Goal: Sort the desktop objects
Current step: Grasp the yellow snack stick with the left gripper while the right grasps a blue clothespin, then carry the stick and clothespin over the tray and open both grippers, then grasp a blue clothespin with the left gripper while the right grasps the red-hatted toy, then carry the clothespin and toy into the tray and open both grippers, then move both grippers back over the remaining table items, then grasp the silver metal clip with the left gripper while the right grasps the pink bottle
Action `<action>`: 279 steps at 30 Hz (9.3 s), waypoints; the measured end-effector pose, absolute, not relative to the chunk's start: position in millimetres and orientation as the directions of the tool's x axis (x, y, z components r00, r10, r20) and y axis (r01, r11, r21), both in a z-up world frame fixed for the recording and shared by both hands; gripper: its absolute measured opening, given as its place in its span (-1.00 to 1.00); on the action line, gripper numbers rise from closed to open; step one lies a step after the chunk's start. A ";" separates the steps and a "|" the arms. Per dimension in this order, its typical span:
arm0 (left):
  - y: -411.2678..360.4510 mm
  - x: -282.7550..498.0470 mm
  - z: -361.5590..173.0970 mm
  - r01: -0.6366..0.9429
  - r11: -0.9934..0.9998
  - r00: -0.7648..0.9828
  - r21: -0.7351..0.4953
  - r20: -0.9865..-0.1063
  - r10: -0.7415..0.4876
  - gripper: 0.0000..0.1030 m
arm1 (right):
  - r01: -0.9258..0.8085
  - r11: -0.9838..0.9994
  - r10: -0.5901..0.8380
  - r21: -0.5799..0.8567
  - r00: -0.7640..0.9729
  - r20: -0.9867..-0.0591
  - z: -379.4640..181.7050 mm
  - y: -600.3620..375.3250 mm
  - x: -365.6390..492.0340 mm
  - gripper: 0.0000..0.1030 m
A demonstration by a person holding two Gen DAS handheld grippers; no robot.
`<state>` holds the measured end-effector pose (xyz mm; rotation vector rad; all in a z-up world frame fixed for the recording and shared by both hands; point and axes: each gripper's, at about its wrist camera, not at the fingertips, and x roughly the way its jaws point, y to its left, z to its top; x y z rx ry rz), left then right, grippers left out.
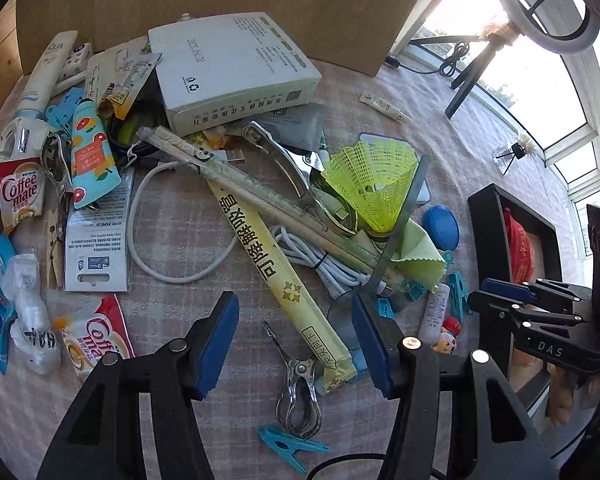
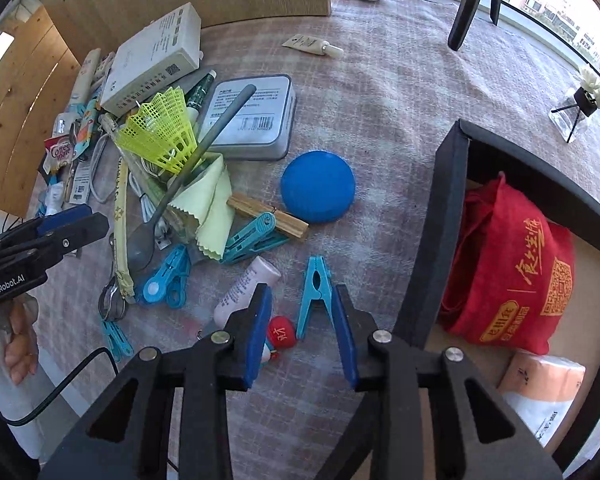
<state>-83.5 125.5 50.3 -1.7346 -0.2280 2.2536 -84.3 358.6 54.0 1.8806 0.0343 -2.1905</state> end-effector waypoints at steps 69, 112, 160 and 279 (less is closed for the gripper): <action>81.4 51.5 125.6 -0.022 -0.875 -0.317 -0.483 -0.827 0.464 -0.80 | 0.067 -0.969 -0.247 0.237 -0.253 -0.935 111.0 470.6 -19.0 -0.62; 294.1 19.4 131.0 -0.260 -0.912 -0.343 -0.317 -0.853 0.394 0.03 | 0.034 -0.982 -0.184 0.185 -0.376 -0.908 146.7 595.8 23.7 -0.18; 151.6 13.7 18.1 -0.090 -0.988 -0.210 -0.127 -0.967 0.143 -0.54 | 0.085 -0.977 -0.199 0.194 -0.061 -0.978 25.4 340.3 -30.2 -0.48; 123.5 -29.2 26.9 -0.188 -0.971 -0.204 -0.150 -0.961 0.188 -0.55 | 0.020 -0.984 -0.176 0.175 -0.098 -0.980 29.0 337.7 -51.1 -0.61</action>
